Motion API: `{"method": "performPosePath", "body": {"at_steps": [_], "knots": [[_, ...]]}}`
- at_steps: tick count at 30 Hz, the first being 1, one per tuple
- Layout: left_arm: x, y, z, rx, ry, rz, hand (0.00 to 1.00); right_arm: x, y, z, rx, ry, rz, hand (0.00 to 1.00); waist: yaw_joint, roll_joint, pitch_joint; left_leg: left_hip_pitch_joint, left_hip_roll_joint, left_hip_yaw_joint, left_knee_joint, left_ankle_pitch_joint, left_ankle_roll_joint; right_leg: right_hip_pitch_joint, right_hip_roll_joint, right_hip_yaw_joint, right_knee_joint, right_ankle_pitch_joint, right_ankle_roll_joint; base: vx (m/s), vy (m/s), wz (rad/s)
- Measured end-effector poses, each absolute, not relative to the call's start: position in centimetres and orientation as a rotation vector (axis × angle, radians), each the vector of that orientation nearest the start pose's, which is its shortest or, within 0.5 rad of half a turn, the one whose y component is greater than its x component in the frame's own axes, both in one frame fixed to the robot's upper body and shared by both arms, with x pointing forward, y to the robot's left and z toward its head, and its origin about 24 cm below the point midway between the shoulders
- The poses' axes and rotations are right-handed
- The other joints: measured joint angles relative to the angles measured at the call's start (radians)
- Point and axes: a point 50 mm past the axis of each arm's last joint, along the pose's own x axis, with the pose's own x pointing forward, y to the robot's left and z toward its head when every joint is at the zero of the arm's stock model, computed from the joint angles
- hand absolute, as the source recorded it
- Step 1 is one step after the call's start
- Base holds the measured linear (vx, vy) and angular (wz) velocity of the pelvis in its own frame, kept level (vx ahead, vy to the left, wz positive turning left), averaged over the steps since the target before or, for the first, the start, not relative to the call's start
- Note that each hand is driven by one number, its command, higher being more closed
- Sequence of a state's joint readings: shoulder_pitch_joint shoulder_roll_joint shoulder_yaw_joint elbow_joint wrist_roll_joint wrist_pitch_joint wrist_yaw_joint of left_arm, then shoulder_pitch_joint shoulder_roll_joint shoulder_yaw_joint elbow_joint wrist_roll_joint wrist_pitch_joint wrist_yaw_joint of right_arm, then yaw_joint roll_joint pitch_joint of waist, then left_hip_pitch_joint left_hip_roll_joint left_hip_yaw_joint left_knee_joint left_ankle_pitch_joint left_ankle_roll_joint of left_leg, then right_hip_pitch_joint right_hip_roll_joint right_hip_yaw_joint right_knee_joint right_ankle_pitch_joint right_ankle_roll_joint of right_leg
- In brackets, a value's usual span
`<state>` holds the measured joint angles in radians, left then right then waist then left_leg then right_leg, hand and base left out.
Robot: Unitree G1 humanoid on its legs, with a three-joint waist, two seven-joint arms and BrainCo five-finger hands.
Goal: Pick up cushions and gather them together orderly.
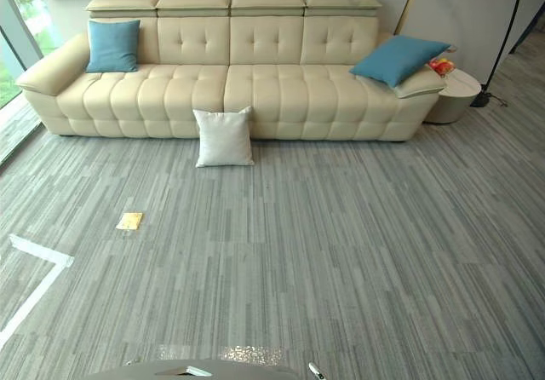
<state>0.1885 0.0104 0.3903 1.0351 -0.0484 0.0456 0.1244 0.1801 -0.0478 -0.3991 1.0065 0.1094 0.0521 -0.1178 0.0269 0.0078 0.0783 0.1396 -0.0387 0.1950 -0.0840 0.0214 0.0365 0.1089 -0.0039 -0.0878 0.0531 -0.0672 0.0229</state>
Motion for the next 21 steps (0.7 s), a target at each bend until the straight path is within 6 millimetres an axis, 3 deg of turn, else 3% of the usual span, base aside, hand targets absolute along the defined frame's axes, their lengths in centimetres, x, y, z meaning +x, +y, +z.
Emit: {"method": "performPosePath", "body": {"at_steps": [9,21], "knots": [[3.8,20.8,-16.9,-0.163,1.248,0.558,0.00,6.7,-22.5,-16.2,0.167,1.152,-0.580,0.00,0.005,-0.002,0.019,0.009,0.001,0.000,-0.001,-0.001,-0.001,0.015,0.001,-0.004,-0.014,0.002,-0.001,-0.02,-0.010,0.00],[3.8,20.7,-17.0,-0.158,1.251,0.552,0.00,6.7,-22.6,-16.1,0.166,1.152,-0.579,0.00,0.012,-0.007,0.023,-0.024,-0.004,-0.009,-0.002,-0.008,-0.005,-0.001,-0.002,-0.013,-0.033,-0.001,0.007,-0.02,-0.006,0.01]]}}
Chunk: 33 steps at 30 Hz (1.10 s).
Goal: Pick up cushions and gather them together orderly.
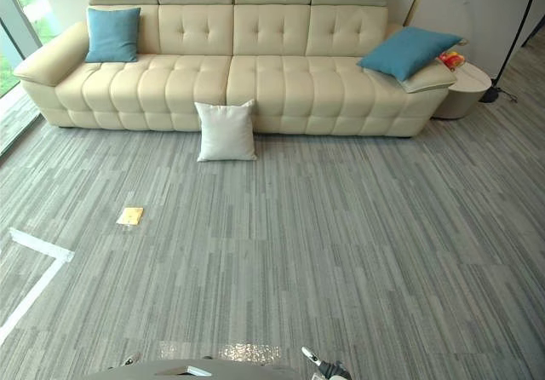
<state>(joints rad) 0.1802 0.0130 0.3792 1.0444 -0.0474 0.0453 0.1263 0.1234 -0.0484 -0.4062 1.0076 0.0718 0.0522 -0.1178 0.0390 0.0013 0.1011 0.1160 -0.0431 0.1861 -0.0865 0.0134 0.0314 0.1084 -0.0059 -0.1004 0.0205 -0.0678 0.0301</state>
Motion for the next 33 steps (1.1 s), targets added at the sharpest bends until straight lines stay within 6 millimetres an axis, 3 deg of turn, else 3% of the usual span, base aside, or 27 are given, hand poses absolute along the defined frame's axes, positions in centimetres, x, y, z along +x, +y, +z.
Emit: {"method": "performPosePath", "body": {"at_steps": [7,16,19,20,23,24,28,30,31,33], "knots": [[4.0,21.0,-17.0,-0.129,1.263,0.526,0.00,6.8,-22.4,-16.3,0.170,1.165,-0.575,0.00,0.004,-0.006,0.003,-0.014,-0.011,-0.019,0.000,0.003,0.012,-0.004,-0.008,-0.020,-0.008,0.003,-0.001,0.06,-0.002,0.10],[5.6,21.5,-16.7,-0.094,1.229,0.498,0.00,10.1,-20.5,-16.0,0.208,1.108,-0.513,0.00,0.020,-0.026,0.041,-0.058,-0.017,-0.002,0.000,-0.017,0.017,-0.053,-0.015,-0.009,-0.002,0.001,0.011,0.01,0.009,-0.04],[5.8,21.5,-16.7,-0.091,1.222,0.496,0.00,10.7,-20.3,-15.9,0.195,1.095,-0.494,0.00,0.028,-0.029,0.044,-0.063,-0.032,0.007,0.007,-0.051,0.045,-0.102,-0.042,0.001,0.102,-0.057,0.067,0.07,0.085,-0.08],[6.2,21.4,-16.7,-0.093,1.215,0.492,0.00,10.7,-20.7,-15.7,0.190,1.082,-0.505,0.00,0.028,-0.019,0.055,-0.066,-0.030,0.000,0.049,-0.093,0.056,-0.163,-0.058,-0.013,0.269,-0.076,0.084,0.06,0.073,0.13],[7.1,21.7,-16.5,-0.092,1.191,0.498,0.00,11.6,-20.9,-15.1,0.188,1.019,-0.509,0.00,0.015,-0.013,0.092,-0.074,-0.014,-0.042,0.216,-0.204,0.068,-0.319,-0.089,-0.043,0.671,-0.110,0.037,0.17,0.134,0.35],[7.1,21.9,-16.4,-0.092,1.188,0.511,0.00,11.7,-20.6,-15.0,0.194,1.010,-0.507,0.00,0.015,-0.029,0.086,-0.061,-0.012,-0.057,0.250,-0.240,0.063,-0.356,-0.099,-0.055,0.739,-0.141,0.044,0.25,0.113,0.48],[7.9,22.0,-16.2,-0.094,1.169,0.517,0.00,12.0,-20.7,-14.9,0.232,0.986,-0.540,0.00,0.008,-0.036,0.084,-0.015,-0.005,-0.109,0.253,-0.299,0.057,-0.482,-0.087,-0.152,0.667,-0.177,0.046,0.38,0.076,0.32],[8.5,21.8,-16.2,-0.097,1.163,0.506,0.00,12.3,-20.9,-14.8,0.274,0.970,-0.572,0.00,0.005,-0.026,0.092,0.040,0.004,-0.128,0.227,-0.311,0.054,-0.530,-0.047,-0.194,0.556,-0.151,0.012,0.54,0.046,0.35],[9.6,21.3,-16.0,-0.101,1.141,0.483,0.00,12.8,-21.1,-14.5,0.295,0.944,-0.586,0.00,-0.019,-0.009,0.101,0.098,0.027,-0.163,0.187,-0.319,0.042,-0.565,-0.007,-0.218,0.445,-0.091,-0.012,0.76,0.010,0.77],[10.7,20.4,-15.9,-0.118,1.118,0.459,0.00,12.7,-21.4,-14.5,0.301,0.936,-0.602,0.00,-0.032,-0.008,0.106,0.138,0.033,-0.211,0.182,-0.326,0.025,-0.589,0.016,-0.232,0.337,-0.021,-0.018,0.69,-0.041,0.94]]}}
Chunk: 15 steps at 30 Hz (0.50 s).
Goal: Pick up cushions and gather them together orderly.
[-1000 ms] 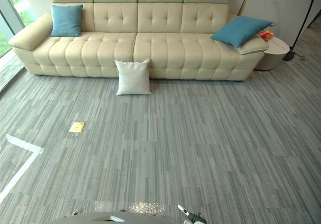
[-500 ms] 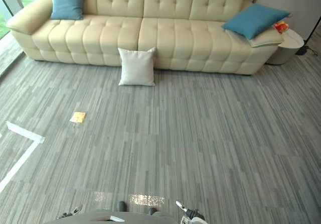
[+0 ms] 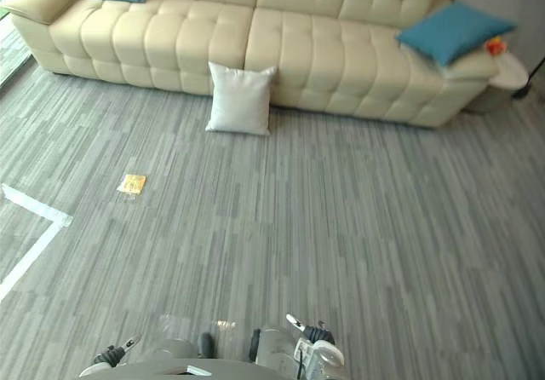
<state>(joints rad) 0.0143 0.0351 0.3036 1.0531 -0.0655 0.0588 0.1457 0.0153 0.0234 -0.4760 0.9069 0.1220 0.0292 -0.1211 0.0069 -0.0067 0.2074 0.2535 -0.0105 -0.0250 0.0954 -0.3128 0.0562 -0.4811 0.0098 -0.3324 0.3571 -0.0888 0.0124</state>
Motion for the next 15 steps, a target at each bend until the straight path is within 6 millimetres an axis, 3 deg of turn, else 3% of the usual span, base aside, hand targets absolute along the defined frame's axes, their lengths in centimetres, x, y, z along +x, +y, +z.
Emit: {"method": "performPosePath", "body": {"at_steps": [1,2,3,4,5,6,7,8,9,10,11,12,15], "knots": [[11.6,19.1,-15.8,-0.137,1.105,0.423,0.00,12.3,-21.4,-14.6,0.303,0.945,-0.612,0.00,-0.002,-0.002,0.001,0.038,-0.003,-0.037,0.009,-0.018,-0.031,-0.015,-0.005,-0.005,-0.055,0.043,-0.027,0.80,-0.139,1.01],[11.8,18.9,-15.7,-0.134,1.094,0.407,0.00,12.0,-21.5,-14.5,0.303,0.943,-0.630,0.00,-0.007,-0.011,-0.005,0.072,-0.013,-0.071,0.021,-0.030,-0.050,-0.019,-0.012,-0.004,-0.072,0.080,-0.079,0.98,-0.174,0.98],[11.9,18.8,-15.8,-0.137,1.094,0.404,0.00,11.9,-21.6,-14.5,0.305,0.941,-0.640,0.00,-0.017,-0.004,-0.009,0.083,-0.012,-0.092,0.038,-0.035,-0.058,-0.023,-0.019,0.008,-0.038,0.165,-0.133,0.86,-0.193,0.73],[12.2,17.8,-15.8,-0.159,1.095,0.388,0.00,12.5,-22.5,-14.1,0.301,0.909,-0.658,0.00,-0.024,0.039,-0.026,0.067,0.030,-0.101,0.108,-0.025,-0.079,-0.047,-0.013,-0.024,0.056,0.128,-0.140,0.84,-0.210,0.38],[12.7,17.3,-15.7,-0.184,1.084,0.388,0.00,13.1,-22.6,-13.8,0.308,0.885,-0.659,0.00,-0.022,0.070,-0.025,0.019,0.044,-0.092,0.221,0.024,-0.129,-0.039,0.009,-0.036,0.089,0.063,-0.162,0.83,-0.224,0.10],[12.6,17.4,-15.7,-0.198,1.082,0.401,0.00,13.3,-22.6,-13.7,0.308,0.876,-0.656,0.00,-0.020,0.080,-0.026,-0.008,0.046,-0.087,0.291,0.061,-0.139,-0.027,0.027,-0.033,0.094,0.041,-0.170,0.84,-0.213,-0.36],[12.6,17.1,-15.7,-0.240,1.083,0.423,0.00,13.8,-22.2,-13.5,0.304,0.861,-0.634,0.00,-0.020,0.097,-0.018,-0.081,0.048,-0.097,0.490,0.191,-0.218,0.033,0.068,-0.008,0.066,0.012,-0.178,0.84,-0.181,-0.49],[12.6,17.0,-15.7,-0.254,1.077,0.424,0.00,13.9,-22.1,-13.5,0.304,0.861,-0.629,0.00,-0.021,0.097,-0.016,-0.143,0.057,-0.102,0.675,0.250,-0.288,0.107,0.093,0.007,0.032,-0.007,-0.179,0.95,-0.193,-0.43],[13.1,16.9,-15.5,-0.267,1.055,0.421,0.00,13.8,-21.8,-13.6,0.307,0.873,-0.627,0.00,-0.020,0.085,-0.006,-0.206,0.079,-0.068,0.856,0.253,-0.293,0.209,0.114,0.034,-0.013,-0.016,-0.183,0.72,-0.151,-0.16],[13.3,16.9,-15.4,-0.269,1.043,0.421,0.00,13.7,-21.6,-13.7,0.304,0.879,-0.619,0.00,-0.016,0.076,-0.001,-0.234,0.094,-0.040,0.927,0.246,-0.281,0.262,0.122,0.055,-0.041,-0.016,-0.183,0.61,-0.142,-0.12],[13.7,17.1,-15.0,-0.271,1.013,0.424,0.00,13.8,-21.0,-13.8,0.298,0.883,-0.592,0.00,-0.006,0.055,0.006,-0.300,0.124,0.023,1.041,0.219,-0.235,0.364,0.131,0.092,-0.099,-0.016,-0.183,0.51,-0.114,-0.38],[14.3,17.3,-14.7,-0.280,0.981,0.434,0.00,14.0,-20.1,-13.8,0.304,0.889,-0.559,0.00,0.014,0.039,0.002,-0.400,0.153,0.085,1.113,0.174,-0.164,0.446,0.139,0.138,-0.160,-0.021,-0.176,0.49,-0.088,-0.53],[15.2,17.6,-14.1,-0.287,0.929,0.441,0.00,15.2,-18.8,-13.7,0.335,0.880,-0.521,0.00,0.042,0.040,0.000,-0.613,0.199,0.151,1.074,0.100,-0.110,0.555,0.153,0.215,-0.263,-0.035,-0.152,0.44,-0.002,-0.73]]}}
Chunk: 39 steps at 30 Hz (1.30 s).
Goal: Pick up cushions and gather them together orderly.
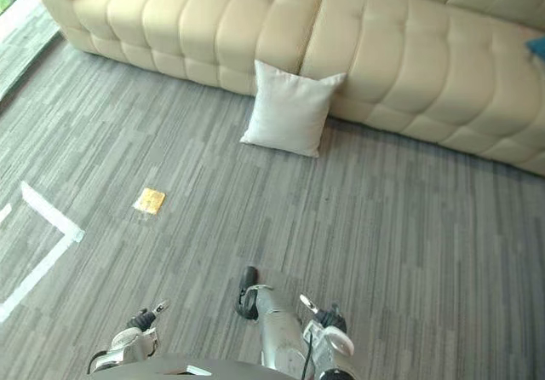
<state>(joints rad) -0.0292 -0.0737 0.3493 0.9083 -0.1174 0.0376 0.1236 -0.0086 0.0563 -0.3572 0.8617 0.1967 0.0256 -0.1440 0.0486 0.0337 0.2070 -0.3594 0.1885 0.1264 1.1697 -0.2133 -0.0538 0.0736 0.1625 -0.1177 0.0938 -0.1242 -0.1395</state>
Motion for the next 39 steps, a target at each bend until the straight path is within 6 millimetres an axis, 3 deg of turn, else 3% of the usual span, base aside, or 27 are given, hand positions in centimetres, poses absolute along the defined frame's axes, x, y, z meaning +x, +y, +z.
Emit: {"method": "performPosePath", "body": {"at_steps": [1,3,5,6,8,9,10,11,12,15,17,19,20,21,22,24,27,28,29,30,31,33,34,35,37,39], "knots": [[15.4,18.0,-14.0,-0.278,0.919,0.447,0.00,15.1,-18.3,-13.9,0.355,0.892,-0.517,0.00,0.006,0.001,0.001,-0.056,0.023,0.045,-0.118,-0.033,0.010,0.045,-0.003,0.028,-0.025,-0.004,0.006,0.47,0.073,-0.79],[15.3,18.4,-14.0,-0.271,0.921,0.456,0.00,15.0,-17.8,-14.0,0.361,0.903,-0.507,0.00,0.016,-0.017,0.015,-0.075,0.012,0.077,-0.379,-0.041,0.013,0.120,-0.029,0.069,-0.029,-0.035,0.051,0.48,0.126,-0.78],[14.3,18.5,-14.4,-0.268,0.944,0.468,0.00,14.0,-18.4,-14.2,0.354,0.909,-0.541,0.00,0.017,-0.017,0.003,-0.061,-0.039,-0.028,-0.690,0.014,-0.020,0.183,-0.077,0.153,-0.026,-0.094,0.090,0.54,0.275,-1.03],[13.9,18.6,-14.5,-0.267,0.954,0.474,0.00,13.9,-18.4,-14.2,0.351,0.909,-0.543,0.00,0.021,-0.018,-0.001,-0.057,-0.042,-0.058,-0.748,0.030,-0.026,0.191,-0.089,0.177,-0.020,-0.117,0.099,0.60,0.400,-1.45],[13.1,18.9,-14.8,-0.280,0.970,0.498,0.00,13.1,-18.4,-14.4,0.347,0.930,-0.544,0.00,0.032,-0.019,-0.034,-0.046,-0.039,-0.064,-0.729,0.141,-0.012,0.198,-0.139,0.247,0.043,-0.198,0.137,0.52,0.383,-1.39],[12.7,19.3,-14.8,-0.270,0.977,0.508,0.00,12.7,-18.2,-14.6,0.336,0.946,-0.534,0.00,0.032,-0.043,-0.048,-0.021,-0.039,-0.016,-0.721,0.162,-0.010,0.149,-0.163,0.265,0.146,-0.203,0.153,0.53,0.397,-1.08],[12.7,19.7,-14.8,-0.261,0.978,0.512,0.00,12.7,-17.9,-14.7,0.329,0.952,-0.514,0.00,0.035,-0.065,-0.058,-0.002,-0.042,0.025,-0.732,0.151,0.002,0.113,-0.183,0.266,0.214,-0.199,0.170,0.52,0.384,-1.25],[12.5,20.1,-14.9,-0.251,0.983,0.517,0.00,13.0,-17.7,-14.6,0.321,0.949,-0.489,0.00,0.038,-0.085,-0.059,0.044,-0.041,0.082,-0.745,0.135,0.019,0.041,-0.213,0.259,0.363,-0.165,0.220,0.48,0.371,-1.08],[12.3,20.2,-15.0,-0.248,0.994,0.520,0.00,13.3,-17.6,-14.6,0.313,0.946,-0.476,0.00,0.033,-0.089,-0.059,0.087,-0.039,0.111,-0.755,0.115,0.032,-0.009,-0.233,0.231,0.462,-0.141,0.248,0.42,0.352,-1.18],[11.5,19.9,-15.5,-0.259,1.038,0.531,0.00,13.4,-17.6,-14.6,0.307,0.952,-0.463,0.00,0.032,-0.064,-0.048,0.273,-0.041,0.177,-0.859,0.090,0.050,-0.084,-0.294,0.058,0.598,-0.153,0.227,0.34,0.279,-0.82],[11.2,19.9,-15.6,-0.268,1.050,0.537,0.00,13.6,-17.5,-14.6,0.306,0.948,-0.457,0.00,0.016,-0.064,-0.052,0.351,-0.041,0.184,-0.936,0.090,0.050,-0.125,-0.297,-0.047,0.526,-0.155,0.223,0.18,0.143,-0.15],[11.1,20.1,-15.7,-0.263,1.059,0.538,0.00,13.4,-17.6,-14.7,0.312,0.955,-0.466,0.00,0.008,-0.068,-0.055,0.384,-0.046,0.183,-0.981,0.084,0.048,-0.166,-0.293,-0.081,0.409,-0.145,0.220,0.16,0.047,0.02],[11.1,20.0,-15.7,-0.263,1.065,0.537,0.00,13.5,-17.8,-14.7,0.316,0.956,-0.475,0.00,0.007,-0.066,-0.054,0.405,-0.051,0.181,-1.001,0.079,0.042,-0.200,-0.292,-0.087,0.324,-0.117,0.218,0.21,-0.013,-0.03],[10.7,20.0,-15.9,-0.263,1.083,0.540,0.00,13.6,-18.1,-14.7,0.321,0.952,-0.489,0.00,0.005,-0.064,-0.054,0.434,-0.053,0.181,-1.017,0.063,0.022,-0.237,-0.288,-0.084,0.223,-0.050,0.209,0.18,-0.041,-0.06],[10.6,20.0,-15.9,-0.263,1.085,0.541,0.00,13.6,-18.1,-14.7,0.320,0.951,-0.490,0.00,0.005,-0.064,-0.054,0.439,-0.053,0.181,-1.018,0.059,0.021,-0.245,-0.287,-0.083,0.202,-0.033,0.207,0.22,-0.078,0.03],[10.4,20.0,-16.0,-0.261,1.093,0.543,0.00,13.4,-18.6,-14.7,0.322,0.952,-0.506,0.00,0.005,-0.066,-0.053,0.488,-0.055,0.170,-1.015,0.021,-0.006,-0.281,-0.279,-0.051,0.089,0.078,0.205,0.25,-0.138,0.17],[9.8,20.0,-16.2,-0.249,1.109,0.539,0.00,13.0,-19.2,-14.7,0.320,0.954,-0.528,0.00,-0.007,-0.074,-0.058,0.545,-0.077,0.106,-1.011,-0.017,-0.033,-0.284,-0.290,0.011,0.114,0.117,0.192,0.33,-0.258,0.65],[9.6,19.6,-16.3,-0.255,1.119,0.534,0.00,12.5,-19.8,-14.8,0.305,0.965,-0.539,0.00,-0.018,-0.082,-0.068,0.563,-0.072,0.052,-1.017,-0.030,-0.031,-0.292,-0.285,-0.001,0.200,0.148,0.192,0.51,-0.393,1.03],[8.8,18.5,-16.6,-0.283,1.143,0.528,0.00,11.5,-20.8,-14.9,0.282,0.977,-0.555,0.00,-0.016,-0.032,-0.096,0.571,-0.035,0.013,-1.025,-0.042,-0.022,-0.304,-0.268,-0.035,0.258,0.086,0.181,0.53,-0.349,0.93],[8.2,17.9,-16.7,-0.308,1.155,0.535,0.00,11.2,-21.3,-14.9,0.273,0.980,-0.561,0.00,-0.013,-0.007,-0.116,0.567,-0.012,-0.005,-1.011,-0.045,-0.017,-0.301,-0.252,-0.051,0.261,0.066,0.171,0.53,-0.295,0.57],[8.2,17.7,-16.7,-0.340,1.145,0.558,0.00,11.3,-21.8,-14.9,0.264,0.977,-0.563,0.00,-0.007,0.014,-0.124,0.512,0.016,-0.052,-0.897,-0.041,-0.023,-0.287,-0.227,-0.074,0.261,0.038,0.156,0.45,-0.249,0.36],[8.8,18.0,-16.6,-0.366,1.126,0.582,0.00,11.4,-21.7,-14.9,0.265,0.979,-0.560,0.00,-0.005,0.012,-0.117,0.382,0.036,-0.119,-0.620,0.016,-0.048,-0.250,-0.209,-0.092,0.256,0.017,0.136,0.45,-0.272,0.13],[9.0,18.2,-16.4,-0.393,1.104,0.610,0.00,11.2,-21.7,-15.0,0.264,0.988,-0.563,0.00,0.009,0.013,-0.109,0.292,0.050,-0.144,-0.378,0.056,-0.069,-0.189,-0.194,-0.093,0.238,0.002,0.116,0.36,-0.162,-0.27],[9.2,18.3,-16.3,-0.392,1.092,0.609,0.00,11.2,-21.6,-15.0,0.263,0.994,-0.560,0.00,0.017,0.011,-0.107,0.259,0.050,-0.135,-0.278,0.055,-0.068,-0.151,-0.189,-0.090,0.219,-0.005,0.112,0.33,-0.126,-0.32],[9.4,18.4,-16.2,-0.377,1.084,0.597,0.00,11.2,-21.3,-15.1,0.266,1.000,-0.553,0.00,0.020,0.001,-0.102,0.209,0.050,-0.074,-0.218,0.047,-0.055,-0.079,-0.188,-0.086,0.169,-0.014,0.115,0.27,-0.070,-0.13],[9.7,18.6,-16.1,-0.368,1.076,0.591,0.00,10.9,-21.3,-15.2,0.267,1.013,-0.556,0.00,0.026,0.000,-0.101,0.159,0.050,-0.005,-0.263,0.033,-0.032,-0.039,-0.190,-0.095,0.125,-0.016,0.120,0.31,-0.013,0.08]]}}
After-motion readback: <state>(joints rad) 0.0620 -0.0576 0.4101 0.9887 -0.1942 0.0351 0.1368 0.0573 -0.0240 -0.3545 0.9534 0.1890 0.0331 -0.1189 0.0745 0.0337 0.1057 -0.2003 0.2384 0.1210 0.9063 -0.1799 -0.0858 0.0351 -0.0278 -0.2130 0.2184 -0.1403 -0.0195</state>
